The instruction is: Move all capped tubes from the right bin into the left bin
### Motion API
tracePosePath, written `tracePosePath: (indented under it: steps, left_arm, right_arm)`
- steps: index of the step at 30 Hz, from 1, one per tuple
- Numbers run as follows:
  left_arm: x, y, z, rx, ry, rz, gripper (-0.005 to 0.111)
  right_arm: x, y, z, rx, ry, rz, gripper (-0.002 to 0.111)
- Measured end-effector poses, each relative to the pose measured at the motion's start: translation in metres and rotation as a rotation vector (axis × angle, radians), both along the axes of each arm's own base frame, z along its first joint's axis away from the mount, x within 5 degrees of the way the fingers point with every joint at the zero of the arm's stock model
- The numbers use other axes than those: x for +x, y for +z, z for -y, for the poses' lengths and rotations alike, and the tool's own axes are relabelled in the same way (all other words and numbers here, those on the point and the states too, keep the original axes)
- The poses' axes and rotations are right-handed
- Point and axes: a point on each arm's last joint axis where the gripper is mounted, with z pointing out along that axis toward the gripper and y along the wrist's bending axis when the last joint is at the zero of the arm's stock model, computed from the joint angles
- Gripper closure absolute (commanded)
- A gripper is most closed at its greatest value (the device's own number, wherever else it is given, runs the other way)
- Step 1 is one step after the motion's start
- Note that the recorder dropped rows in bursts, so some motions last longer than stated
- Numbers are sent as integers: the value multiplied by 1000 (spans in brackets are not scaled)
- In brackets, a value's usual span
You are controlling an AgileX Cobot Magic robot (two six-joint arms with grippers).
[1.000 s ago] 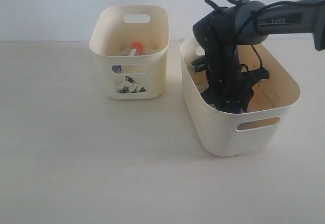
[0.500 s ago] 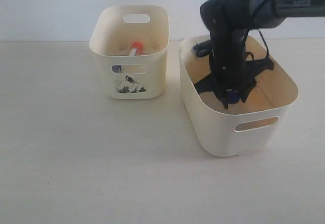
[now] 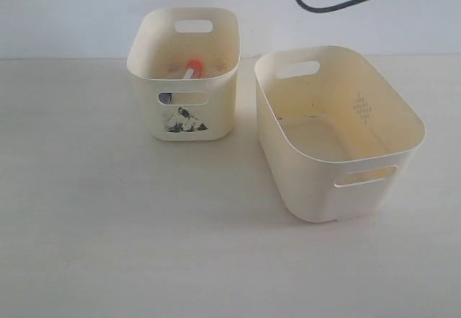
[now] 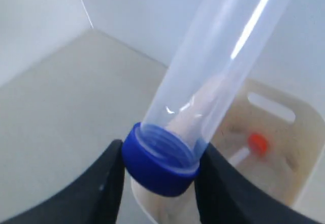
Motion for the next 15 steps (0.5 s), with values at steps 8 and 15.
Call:
tracePosePath:
  steps: [8, 15]
  left_arm:
    - [0, 0, 0, 0, 0, 0, 102]
    - [0, 0, 0, 0, 0, 0, 102]
  right_arm:
    - [41, -64, -14, 107, -75, -103, 105]
    - [19, -2, 1, 102, -120, 88, 105]
